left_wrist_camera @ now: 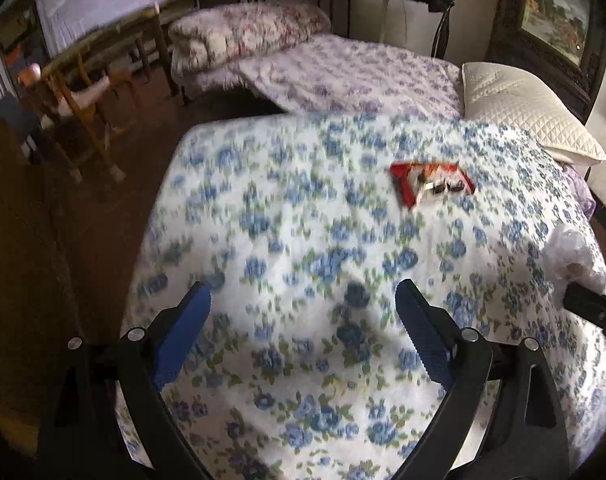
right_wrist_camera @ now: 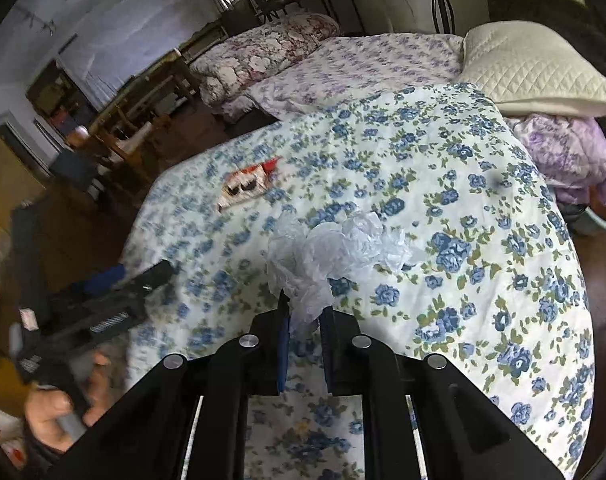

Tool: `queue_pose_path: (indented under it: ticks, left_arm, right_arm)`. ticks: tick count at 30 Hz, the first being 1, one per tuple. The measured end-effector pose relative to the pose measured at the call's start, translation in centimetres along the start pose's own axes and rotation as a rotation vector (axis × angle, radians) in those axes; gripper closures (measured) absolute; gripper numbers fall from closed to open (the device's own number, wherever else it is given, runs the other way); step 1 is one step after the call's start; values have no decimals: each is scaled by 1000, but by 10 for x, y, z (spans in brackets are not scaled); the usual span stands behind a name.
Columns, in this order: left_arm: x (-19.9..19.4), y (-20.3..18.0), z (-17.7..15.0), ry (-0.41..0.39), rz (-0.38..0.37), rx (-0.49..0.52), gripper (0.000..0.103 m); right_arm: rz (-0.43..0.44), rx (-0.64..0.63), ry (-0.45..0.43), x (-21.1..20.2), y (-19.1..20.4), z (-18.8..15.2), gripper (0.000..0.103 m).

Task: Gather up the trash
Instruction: 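Grasp the red snack packet with the left gripper while the right holds the bag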

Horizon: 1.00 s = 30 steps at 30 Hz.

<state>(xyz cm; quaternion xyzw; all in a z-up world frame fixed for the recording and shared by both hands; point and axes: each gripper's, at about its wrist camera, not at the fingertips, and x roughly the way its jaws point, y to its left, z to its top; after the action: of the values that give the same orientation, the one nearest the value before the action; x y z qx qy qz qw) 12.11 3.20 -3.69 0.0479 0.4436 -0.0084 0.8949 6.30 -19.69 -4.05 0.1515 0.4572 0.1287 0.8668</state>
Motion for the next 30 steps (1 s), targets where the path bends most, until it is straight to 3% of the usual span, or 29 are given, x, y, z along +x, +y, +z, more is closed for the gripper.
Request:
queue_pose_path:
  ticks: [6,10,13,15,26,30]
  left_arm:
    - [11,-25,26,-1,10,74,12]
    - [23,-32,44,43,-75,39,12]
    - [33,-47,60,89,-96,48,12]
    - [37,-59,67,105,-95,62,12]
    - [63,-82,82,152,-41,26,12]
    - [73,-84,83,166,-39,18,17]
  right_arm:
    - [10,13,47,4,-9,2,87]
    - [37,19,72,6,-13,4,86]
    - [47,10,72,4,-10,4,69]
    - [32,4,69,2,-7,4,48]
    - [56,62,71,-3,-12,3,45]
    - [59,53,75,-2,-11,3,44]
